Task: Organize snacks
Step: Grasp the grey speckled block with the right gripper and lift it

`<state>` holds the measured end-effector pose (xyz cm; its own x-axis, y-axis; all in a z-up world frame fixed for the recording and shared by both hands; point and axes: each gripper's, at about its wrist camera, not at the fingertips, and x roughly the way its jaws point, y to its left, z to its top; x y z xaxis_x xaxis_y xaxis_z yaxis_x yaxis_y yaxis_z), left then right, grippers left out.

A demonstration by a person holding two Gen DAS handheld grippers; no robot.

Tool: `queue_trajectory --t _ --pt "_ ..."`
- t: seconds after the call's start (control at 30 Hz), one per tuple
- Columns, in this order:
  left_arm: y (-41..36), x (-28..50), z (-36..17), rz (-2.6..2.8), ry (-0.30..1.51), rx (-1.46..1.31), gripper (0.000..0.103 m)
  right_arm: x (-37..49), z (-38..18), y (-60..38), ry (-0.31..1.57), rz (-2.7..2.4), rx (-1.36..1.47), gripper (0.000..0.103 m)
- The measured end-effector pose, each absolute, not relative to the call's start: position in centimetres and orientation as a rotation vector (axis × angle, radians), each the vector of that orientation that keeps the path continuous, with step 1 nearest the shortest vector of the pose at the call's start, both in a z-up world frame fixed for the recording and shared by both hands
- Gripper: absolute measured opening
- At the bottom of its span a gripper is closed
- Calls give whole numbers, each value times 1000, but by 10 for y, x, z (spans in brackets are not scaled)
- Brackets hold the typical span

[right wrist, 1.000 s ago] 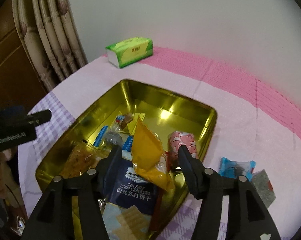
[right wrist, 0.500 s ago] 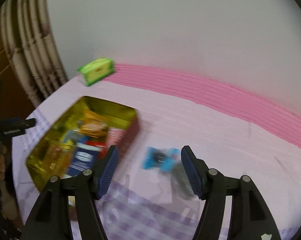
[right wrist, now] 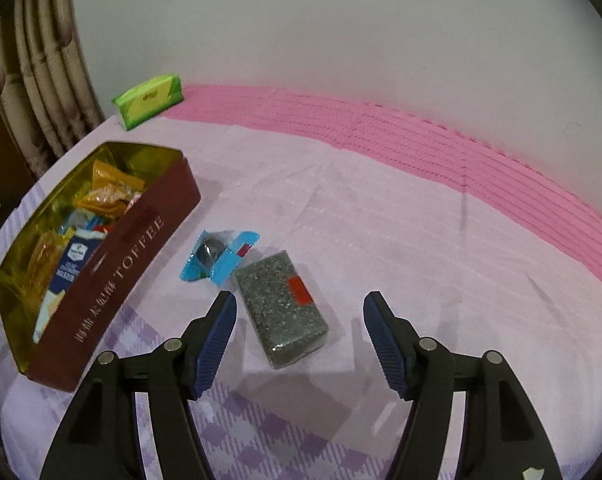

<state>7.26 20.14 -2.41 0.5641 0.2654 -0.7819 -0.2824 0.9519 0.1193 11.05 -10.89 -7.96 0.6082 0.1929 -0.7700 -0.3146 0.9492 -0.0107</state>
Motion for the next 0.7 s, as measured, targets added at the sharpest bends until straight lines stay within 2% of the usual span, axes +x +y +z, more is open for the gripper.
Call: queue_trajectory --t 0.23,0.47,0.7 --pt "193 73 -25 294 914 3 86 120 -89 -104 864 296 -166 60" --pt "181 74 -26 270 908 37 86 121 -95 -104 871 313 -123 40" --pt "174 74 -28 259 911 61 86 121 -98 -105 871 311 -87 39"
